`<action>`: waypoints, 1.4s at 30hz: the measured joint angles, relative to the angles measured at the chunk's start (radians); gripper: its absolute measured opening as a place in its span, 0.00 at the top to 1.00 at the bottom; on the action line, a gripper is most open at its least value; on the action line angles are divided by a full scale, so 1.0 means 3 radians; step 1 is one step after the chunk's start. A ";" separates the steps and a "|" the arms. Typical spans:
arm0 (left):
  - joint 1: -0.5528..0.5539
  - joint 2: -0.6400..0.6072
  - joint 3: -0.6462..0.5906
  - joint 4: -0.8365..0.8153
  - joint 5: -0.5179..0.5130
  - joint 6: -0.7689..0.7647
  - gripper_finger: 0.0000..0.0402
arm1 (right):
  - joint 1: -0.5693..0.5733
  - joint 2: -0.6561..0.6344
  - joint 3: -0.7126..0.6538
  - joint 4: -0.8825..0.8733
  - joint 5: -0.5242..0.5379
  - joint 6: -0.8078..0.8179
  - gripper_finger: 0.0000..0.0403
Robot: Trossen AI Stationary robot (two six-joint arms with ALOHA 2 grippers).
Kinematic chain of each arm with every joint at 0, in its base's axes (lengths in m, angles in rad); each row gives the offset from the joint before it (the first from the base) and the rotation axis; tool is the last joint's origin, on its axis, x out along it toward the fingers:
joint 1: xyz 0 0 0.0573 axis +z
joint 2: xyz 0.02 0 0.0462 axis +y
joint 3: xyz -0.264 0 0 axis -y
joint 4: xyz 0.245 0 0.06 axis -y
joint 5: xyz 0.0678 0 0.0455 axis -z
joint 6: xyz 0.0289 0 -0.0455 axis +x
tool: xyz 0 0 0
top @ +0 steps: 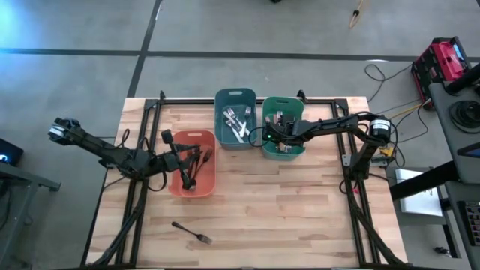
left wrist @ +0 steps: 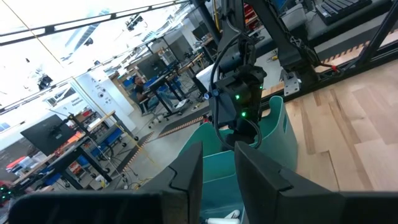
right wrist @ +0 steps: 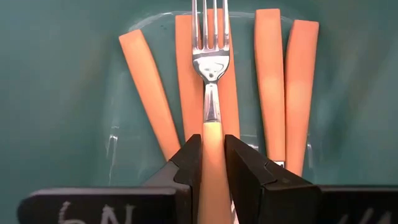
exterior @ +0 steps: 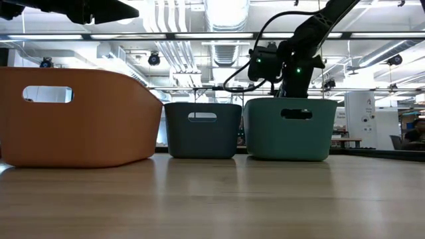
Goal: Sort silverware by color (type)
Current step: Put the orange fork into the green bin, then put the black fork into the orange bin
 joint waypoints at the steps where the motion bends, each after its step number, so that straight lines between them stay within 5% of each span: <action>1: 0.0000 0.0000 0.0000 0.0000 0.0001 -0.0001 0.81 | 0.0000 0.0000 0.0000 0.0001 -0.0002 -0.0009 0.87; 23: 0.0000 -0.0001 0.0000 0.0000 0.0000 0.0001 0.81 | 0.0000 -0.0044 -0.0001 0.0012 -0.0007 -0.0036 0.75; 36: 0.0000 0.0000 0.0002 0.0103 0.0001 -0.0016 0.81 | 0.0010 -0.0556 -0.0004 0.0024 0.0027 -0.0617 0.75; 42: -0.0001 0.0072 0.0147 0.0089 0.0002 -0.0475 0.81 | 0.0109 -0.0812 -0.0004 0.0025 0.0084 -0.0976 0.76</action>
